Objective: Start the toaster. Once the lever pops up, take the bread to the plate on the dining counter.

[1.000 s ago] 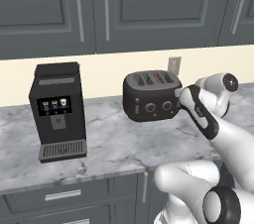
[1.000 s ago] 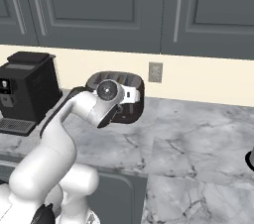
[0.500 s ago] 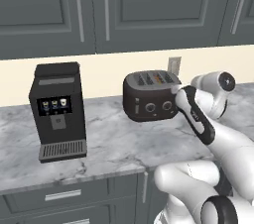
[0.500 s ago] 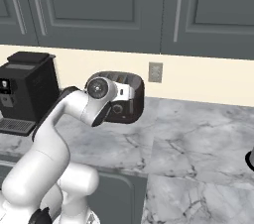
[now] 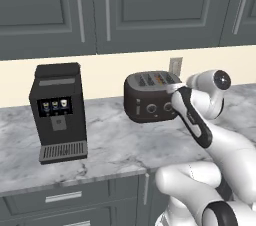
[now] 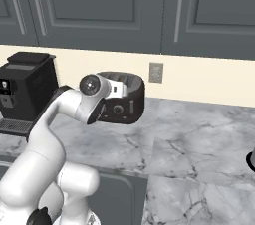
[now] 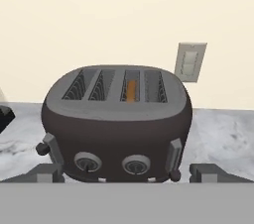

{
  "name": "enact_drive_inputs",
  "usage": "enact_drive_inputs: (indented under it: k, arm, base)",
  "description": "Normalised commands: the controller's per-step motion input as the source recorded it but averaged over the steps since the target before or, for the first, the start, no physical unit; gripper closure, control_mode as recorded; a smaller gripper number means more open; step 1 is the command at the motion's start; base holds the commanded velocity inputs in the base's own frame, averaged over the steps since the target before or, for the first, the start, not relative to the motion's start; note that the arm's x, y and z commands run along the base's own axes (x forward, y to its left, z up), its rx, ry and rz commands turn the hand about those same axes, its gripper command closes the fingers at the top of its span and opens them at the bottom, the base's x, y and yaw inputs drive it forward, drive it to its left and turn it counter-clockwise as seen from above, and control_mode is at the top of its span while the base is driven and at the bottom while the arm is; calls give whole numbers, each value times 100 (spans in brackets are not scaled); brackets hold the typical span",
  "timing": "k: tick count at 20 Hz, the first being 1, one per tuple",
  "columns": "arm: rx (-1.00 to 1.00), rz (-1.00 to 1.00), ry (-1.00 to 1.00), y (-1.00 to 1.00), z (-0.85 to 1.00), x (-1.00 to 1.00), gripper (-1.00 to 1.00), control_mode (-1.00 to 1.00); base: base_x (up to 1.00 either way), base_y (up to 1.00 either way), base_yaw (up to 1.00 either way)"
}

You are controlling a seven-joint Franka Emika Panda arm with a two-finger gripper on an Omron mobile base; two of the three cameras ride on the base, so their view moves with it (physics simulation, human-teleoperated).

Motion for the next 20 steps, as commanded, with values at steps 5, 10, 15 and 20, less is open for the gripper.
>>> enact_drive_inputs:
  k: [5,10,15,20]
  arm:
    - [0,-1,0,18,2,7,-100,-100]
    - [0,-4,0,1,0,21,-100,-100]
    - [0,-3,0,0,1,35,-100,-100]
    - [0,0,0,0,0,32,-100,-100]
  base:
    - [0,0,0]
    - [0,0,0]
    - [0,0,0]
    - [0,0,0]
